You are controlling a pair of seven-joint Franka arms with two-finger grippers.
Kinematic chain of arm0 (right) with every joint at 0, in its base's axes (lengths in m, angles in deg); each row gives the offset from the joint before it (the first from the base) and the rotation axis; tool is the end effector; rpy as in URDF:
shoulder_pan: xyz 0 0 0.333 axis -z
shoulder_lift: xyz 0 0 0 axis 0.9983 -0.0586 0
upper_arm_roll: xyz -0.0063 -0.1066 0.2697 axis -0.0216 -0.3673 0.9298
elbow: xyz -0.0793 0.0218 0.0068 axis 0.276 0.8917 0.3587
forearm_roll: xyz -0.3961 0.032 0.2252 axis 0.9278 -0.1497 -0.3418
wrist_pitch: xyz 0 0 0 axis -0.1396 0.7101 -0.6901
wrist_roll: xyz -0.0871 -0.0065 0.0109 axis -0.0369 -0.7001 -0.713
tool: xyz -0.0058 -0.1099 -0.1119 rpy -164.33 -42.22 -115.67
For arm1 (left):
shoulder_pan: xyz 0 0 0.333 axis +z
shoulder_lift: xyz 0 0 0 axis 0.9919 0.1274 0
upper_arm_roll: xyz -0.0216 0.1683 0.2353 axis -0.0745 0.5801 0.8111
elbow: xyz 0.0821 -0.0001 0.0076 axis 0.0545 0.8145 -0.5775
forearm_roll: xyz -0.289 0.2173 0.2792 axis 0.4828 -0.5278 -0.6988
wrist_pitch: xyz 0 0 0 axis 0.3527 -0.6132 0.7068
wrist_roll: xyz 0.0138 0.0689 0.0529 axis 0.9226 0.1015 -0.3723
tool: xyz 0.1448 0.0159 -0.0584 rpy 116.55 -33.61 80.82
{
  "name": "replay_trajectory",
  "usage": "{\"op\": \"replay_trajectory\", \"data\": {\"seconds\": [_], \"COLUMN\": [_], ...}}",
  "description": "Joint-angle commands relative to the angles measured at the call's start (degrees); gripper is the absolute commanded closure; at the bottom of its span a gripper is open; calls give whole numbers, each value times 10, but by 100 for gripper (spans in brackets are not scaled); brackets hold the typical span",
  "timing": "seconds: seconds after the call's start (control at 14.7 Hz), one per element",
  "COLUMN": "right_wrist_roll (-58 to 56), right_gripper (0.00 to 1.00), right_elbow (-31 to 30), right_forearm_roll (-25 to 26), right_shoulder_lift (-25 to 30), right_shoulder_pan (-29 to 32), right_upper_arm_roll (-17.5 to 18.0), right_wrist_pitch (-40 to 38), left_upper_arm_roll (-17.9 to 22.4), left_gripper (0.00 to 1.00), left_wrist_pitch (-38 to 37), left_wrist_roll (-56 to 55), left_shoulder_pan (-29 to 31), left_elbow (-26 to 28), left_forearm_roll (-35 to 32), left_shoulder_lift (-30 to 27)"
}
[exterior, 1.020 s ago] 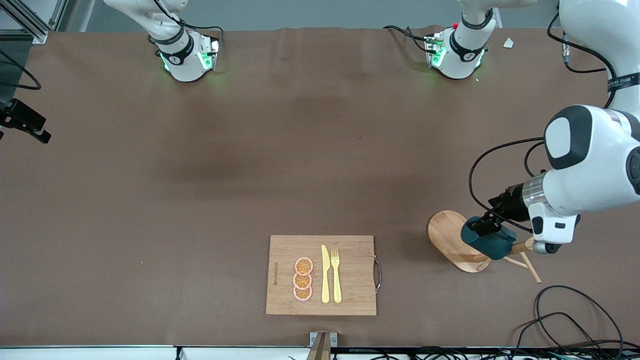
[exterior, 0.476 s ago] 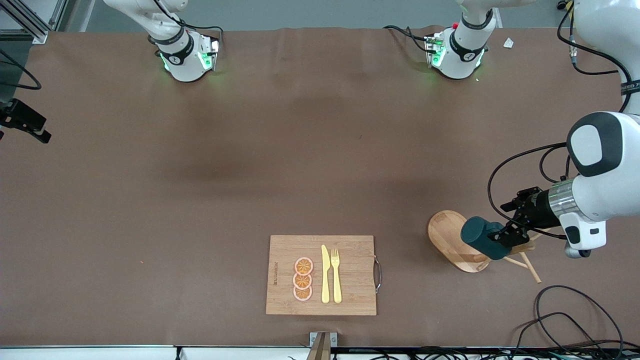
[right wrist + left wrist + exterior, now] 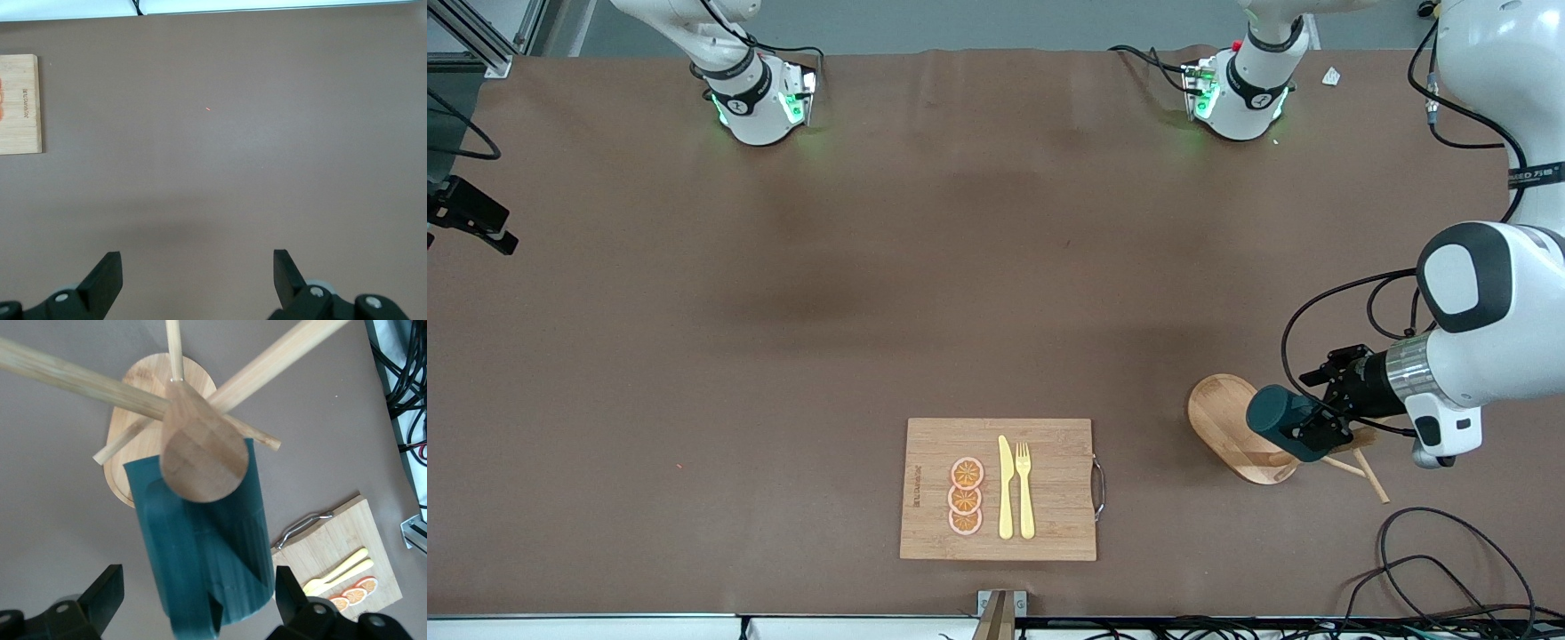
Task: Transfer cup from left to right arm and place
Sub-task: 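Close the left gripper on the teal mug's rim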
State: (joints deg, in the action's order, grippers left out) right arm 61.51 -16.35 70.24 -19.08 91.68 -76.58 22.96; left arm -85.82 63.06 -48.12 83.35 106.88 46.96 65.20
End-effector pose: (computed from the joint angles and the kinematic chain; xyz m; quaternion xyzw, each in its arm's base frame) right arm 0.6198 -0.0503 0.5845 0.9977 -0.0242 0.0627 0.0085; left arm 0.7508 -0.0859 0.3091 0.8697 0.4600 -0.0783 0.1609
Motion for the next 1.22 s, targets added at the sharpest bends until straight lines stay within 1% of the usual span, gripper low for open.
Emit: {"op": "replay_trajectory", "data": {"seconds": [0.0, 0.41, 0.61, 0.82, 0.88, 0.95, 1.16], "right_wrist_roll": [-7, -6, -6, -6, -7, -7, -7], "right_gripper": [0, 0, 0, 0, 0, 0, 0], "right_elbow": [-4, -4, -4, -4, -4, -4, -4], "right_forearm_roll": [4, 4, 4, 4, 4, 4, 4], "right_shoulder_lift": [2, 3, 2, 2, 2, 2, 3], "right_shoulder_pan": [11, 11, 12, 12, 12, 12, 12], "right_upper_arm_roll": [9, 9, 9, 9, 9, 9, 9], "right_wrist_pitch": [0, 1, 3, 3, 3, 2, 2], "left_upper_arm_roll": [1, 3, 3, 3, 3, 3, 3], "left_gripper": [0, 0, 0, 1, 3, 9, 33], "left_wrist_pitch": [13, 14, 14, 17, 17, 17, 20], "left_wrist_roll": [-9, -7, -7, -7, -7, -7, -7], "left_shoulder_pan": [-1, 15, 16, 17, 18, 20, 20], "left_elbow": [-7, -7, -7, -7, -7, -7, -7], "left_forearm_roll": [18, 40, 59, 64, 72, 76, 77], "left_shoulder_lift": [10, 19, 21, 28, 28, 28, 31]}}
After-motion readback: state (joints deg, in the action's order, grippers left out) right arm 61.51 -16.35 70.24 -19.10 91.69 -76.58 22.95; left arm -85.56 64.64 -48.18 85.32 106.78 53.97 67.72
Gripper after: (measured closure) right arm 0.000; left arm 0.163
